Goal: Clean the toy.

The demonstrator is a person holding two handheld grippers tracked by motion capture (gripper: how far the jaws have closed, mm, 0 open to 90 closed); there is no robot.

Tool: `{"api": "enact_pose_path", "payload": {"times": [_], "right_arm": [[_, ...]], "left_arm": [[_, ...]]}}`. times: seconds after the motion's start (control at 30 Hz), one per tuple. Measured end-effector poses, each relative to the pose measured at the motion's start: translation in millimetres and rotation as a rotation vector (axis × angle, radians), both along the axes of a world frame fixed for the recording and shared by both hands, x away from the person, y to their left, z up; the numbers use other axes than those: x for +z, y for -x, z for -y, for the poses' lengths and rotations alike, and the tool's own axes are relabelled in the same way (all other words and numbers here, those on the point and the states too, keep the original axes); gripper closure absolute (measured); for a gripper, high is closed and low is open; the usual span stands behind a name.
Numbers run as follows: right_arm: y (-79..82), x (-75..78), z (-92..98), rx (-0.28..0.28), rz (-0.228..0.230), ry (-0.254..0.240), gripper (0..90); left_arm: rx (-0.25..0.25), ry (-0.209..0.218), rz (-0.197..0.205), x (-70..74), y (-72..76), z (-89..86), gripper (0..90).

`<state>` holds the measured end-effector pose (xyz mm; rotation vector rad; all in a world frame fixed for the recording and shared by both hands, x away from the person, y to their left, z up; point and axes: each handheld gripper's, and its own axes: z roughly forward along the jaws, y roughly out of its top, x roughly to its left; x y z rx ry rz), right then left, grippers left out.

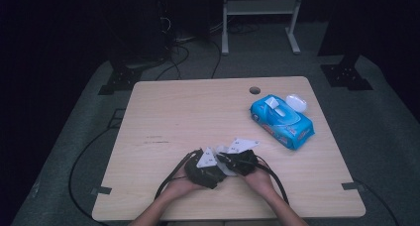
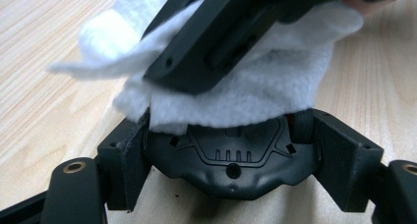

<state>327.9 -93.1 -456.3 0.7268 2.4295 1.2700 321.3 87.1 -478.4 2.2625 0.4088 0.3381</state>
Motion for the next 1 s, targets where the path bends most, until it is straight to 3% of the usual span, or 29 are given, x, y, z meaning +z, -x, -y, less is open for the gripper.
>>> {"api": "enact_pose_path", "payload": {"times": [0.03,0.2,0.27,0.33,0.43,0.67,0.77,0.83,0.9,1.0], "right_arm": [[-1.6,0.7,1.0,-0.004,-0.003,0.002,85.3],[-10.9,1.9,28.9,-0.125,-0.003,0.000,85.5],[-10.4,0.8,33.0,-0.136,-0.003,-0.010,85.5],[-8.2,0.2,28.2,-0.121,0.003,-0.011,85.5],[-2.4,-1.3,12.7,-0.049,-0.006,-0.019,85.4],[-4.8,-0.6,18.1,-0.072,-0.021,-0.029,85.4],[0.2,-3.9,8.7,-0.007,-0.068,-0.073,85.4],[6.0,-3.7,0.6,0.005,-0.034,-0.041,85.1],[2.8,-2.4,3.4,0.027,-0.055,-0.046,85.3],[4.6,-1.2,17.2,-0.013,-0.050,-0.022,85.3]], "left_arm": [[0.001,0.002,-0.001,0.1,-0.1,-0.7,23.9],[-0.001,0.014,-0.016,0.1,-2.0,-2.8,23.9],[-0.003,0.012,-0.010,-0.1,-1.9,-1.9,23.9],[-0.001,0.012,-0.006,-0.5,-1.4,-1.5,23.9],[0.002,0.007,-0.001,-0.4,-0.7,-1.5,23.9],[0.001,0.010,-0.001,-0.6,-1.4,-1.8,23.9],[0.005,0.007,-0.002,-0.8,-1.4,-2.4,23.9],[0.000,0.001,0.004,-0.5,-0.8,-4.2,23.9],[0.003,0.002,0.005,-0.1,-1.2,-5.0,23.9],[0.002,0.009,0.002,-0.8,-2.4,-5.0,23.9]]}}
